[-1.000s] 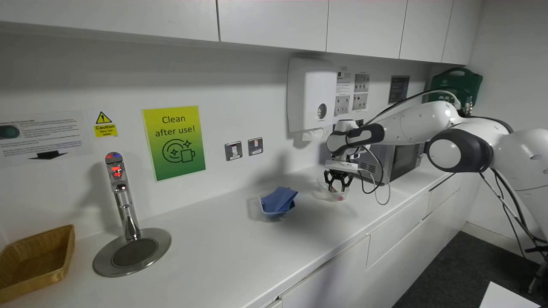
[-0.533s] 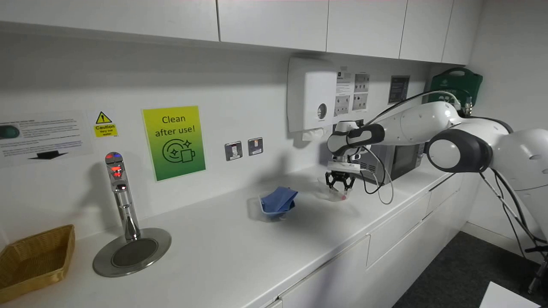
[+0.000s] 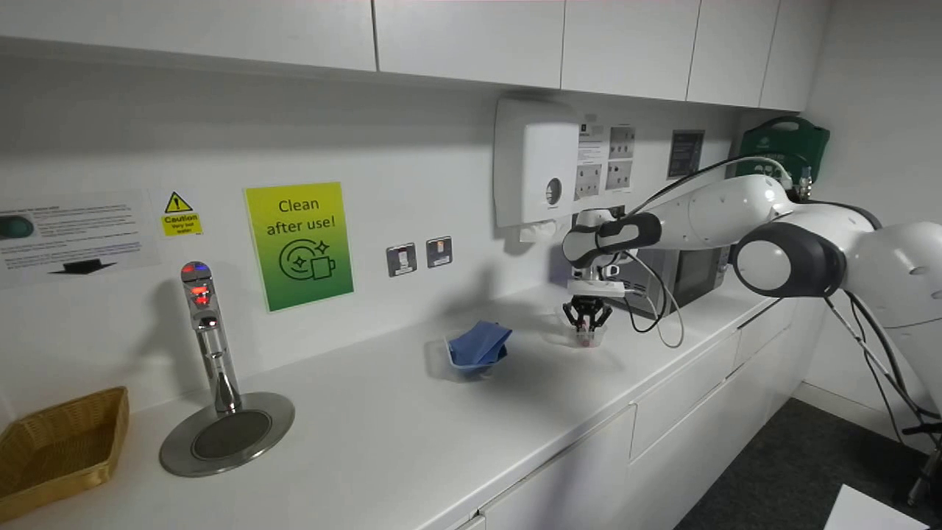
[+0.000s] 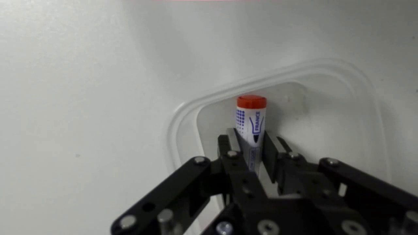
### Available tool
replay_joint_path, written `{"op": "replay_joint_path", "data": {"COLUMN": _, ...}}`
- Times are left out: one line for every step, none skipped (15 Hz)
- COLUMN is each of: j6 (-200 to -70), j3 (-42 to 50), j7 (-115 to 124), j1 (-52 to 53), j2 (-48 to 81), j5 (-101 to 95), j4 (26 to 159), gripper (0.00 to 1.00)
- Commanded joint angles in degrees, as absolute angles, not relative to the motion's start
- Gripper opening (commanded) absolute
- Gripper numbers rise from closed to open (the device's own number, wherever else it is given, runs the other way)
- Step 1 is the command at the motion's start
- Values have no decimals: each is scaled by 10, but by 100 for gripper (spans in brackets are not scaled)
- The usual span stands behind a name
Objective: Take the marker out of the bowl
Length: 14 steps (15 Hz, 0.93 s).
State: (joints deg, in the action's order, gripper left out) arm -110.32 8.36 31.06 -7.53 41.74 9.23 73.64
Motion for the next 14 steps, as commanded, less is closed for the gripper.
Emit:
{"op": "replay_joint_path", "data": {"j6": -1082, "j3": 86, "j7": 290, "j1": -78, "j2": 420, "j5": 87, "j4": 713, "gripper": 2}}
{"op": "replay_joint_path", "data": {"j6": -1084, "j3": 86, "j7": 288, "j1": -77, "j2": 415, "j5": 87, "j4": 716, "gripper": 5}}
{"op": "replay_joint_path", "data": {"j6": -1088, "j3": 86, "j7": 287, "j1": -76, "j2": 411, "j5": 87, "j4": 720, "gripper": 5}}
{"op": "replay_joint_path", "data": {"j6": -1091, "j3": 86, "j7": 286, "j1": -76, "j2": 405, "j5": 87, "j4": 723, "gripper": 5}}
{"op": "replay_joint_path", "data": {"j6": -1094, "j3": 85, "j7": 284, "j1": -74, "j2": 396, "j5": 87, "j4": 728, "gripper": 5}}
{"op": "replay_joint_path", "data": {"j6": -1097, "j3": 85, "j7": 281, "j1": -73, "j2": 387, "j5": 86, "j4": 732, "gripper": 5}}
{"op": "replay_joint_path", "data": {"j6": -1100, "j3": 85, "j7": 279, "j1": -71, "j2": 379, "j5": 85, "j4": 735, "gripper": 5}}
{"op": "replay_joint_path", "data": {"j6": -1104, "j3": 84, "j7": 276, "j1": -69, "j2": 369, "j5": 85, "j4": 739, "gripper": 5}}
{"op": "replay_joint_path", "data": {"j6": -1107, "j3": 84, "j7": 273, "j1": -67, "j2": 359, "j5": 84, "j4": 744, "gripper": 5}}
{"op": "replay_joint_path", "data": {"j6": -1109, "j3": 83, "j7": 269, "j1": -65, "j2": 352, "j5": 83, "j4": 747, "gripper": 5}}
{"op": "replay_joint_path", "data": {"j6": -1111, "j3": 82, "j7": 266, "j1": -61, "j2": 342, "j5": 81, "j4": 751, "gripper": 5}}
{"op": "replay_joint_path", "data": {"j6": -1112, "j3": 81, "j7": 263, "j1": -59, "j2": 334, "j5": 80, "j4": 754, "gripper": 5}}
{"op": "replay_joint_path", "data": {"j6": -1113, "j3": 80, "j7": 260, "j1": -55, "j2": 327, "j5": 78, "j4": 758, "gripper": 5}}
{"op": "replay_joint_path", "data": {"j6": -1112, "j3": 78, "j7": 256, "j1": -50, "j2": 322, "j5": 77, "j4": 761, "gripper": 5}}
